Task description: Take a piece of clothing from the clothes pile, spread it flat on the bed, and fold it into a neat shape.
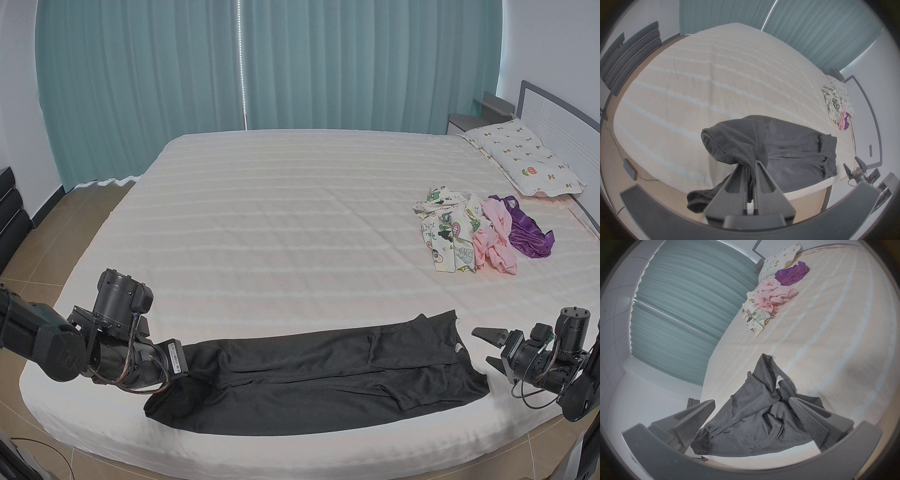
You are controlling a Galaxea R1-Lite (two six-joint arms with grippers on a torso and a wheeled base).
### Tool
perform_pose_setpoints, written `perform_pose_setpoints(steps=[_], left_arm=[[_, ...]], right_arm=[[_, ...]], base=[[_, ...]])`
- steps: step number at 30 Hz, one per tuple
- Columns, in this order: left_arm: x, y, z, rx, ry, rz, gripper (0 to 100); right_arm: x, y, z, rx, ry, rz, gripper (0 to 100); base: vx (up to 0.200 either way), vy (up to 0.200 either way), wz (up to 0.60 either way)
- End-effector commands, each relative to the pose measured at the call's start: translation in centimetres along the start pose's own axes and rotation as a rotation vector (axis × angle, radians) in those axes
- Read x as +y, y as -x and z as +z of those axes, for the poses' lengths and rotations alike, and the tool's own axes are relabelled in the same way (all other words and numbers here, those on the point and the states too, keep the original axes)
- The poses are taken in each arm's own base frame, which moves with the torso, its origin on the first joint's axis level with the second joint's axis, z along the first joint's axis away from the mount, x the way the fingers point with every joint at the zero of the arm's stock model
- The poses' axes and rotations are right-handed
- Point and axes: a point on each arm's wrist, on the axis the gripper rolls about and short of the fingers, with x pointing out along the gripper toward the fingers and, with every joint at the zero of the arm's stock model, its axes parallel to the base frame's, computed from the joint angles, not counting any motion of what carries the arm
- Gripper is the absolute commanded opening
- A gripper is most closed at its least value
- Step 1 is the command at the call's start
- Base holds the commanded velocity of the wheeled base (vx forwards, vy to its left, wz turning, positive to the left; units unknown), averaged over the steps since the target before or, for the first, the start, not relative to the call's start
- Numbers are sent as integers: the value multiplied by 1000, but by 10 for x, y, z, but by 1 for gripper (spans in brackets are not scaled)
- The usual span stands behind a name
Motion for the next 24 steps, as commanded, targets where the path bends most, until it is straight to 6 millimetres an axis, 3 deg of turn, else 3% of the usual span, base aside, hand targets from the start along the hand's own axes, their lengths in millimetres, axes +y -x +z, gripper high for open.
perform_pose_setpoints(steps=[1, 12, 24], left_arm=[[-15, 16, 0, -37, -26, -54, 0], [-24, 23, 0, -56, -38, -18, 0], [-65, 34, 12, -33, -18, -73, 0]], right_arm=[[2, 9, 1, -19, 0, 1, 100], [0, 8, 1, -14, -5, -6, 100], [0, 6, -1, -1, -1, -7, 100]], base=[[0, -200, 0], [0, -200, 0], [0, -200, 0]])
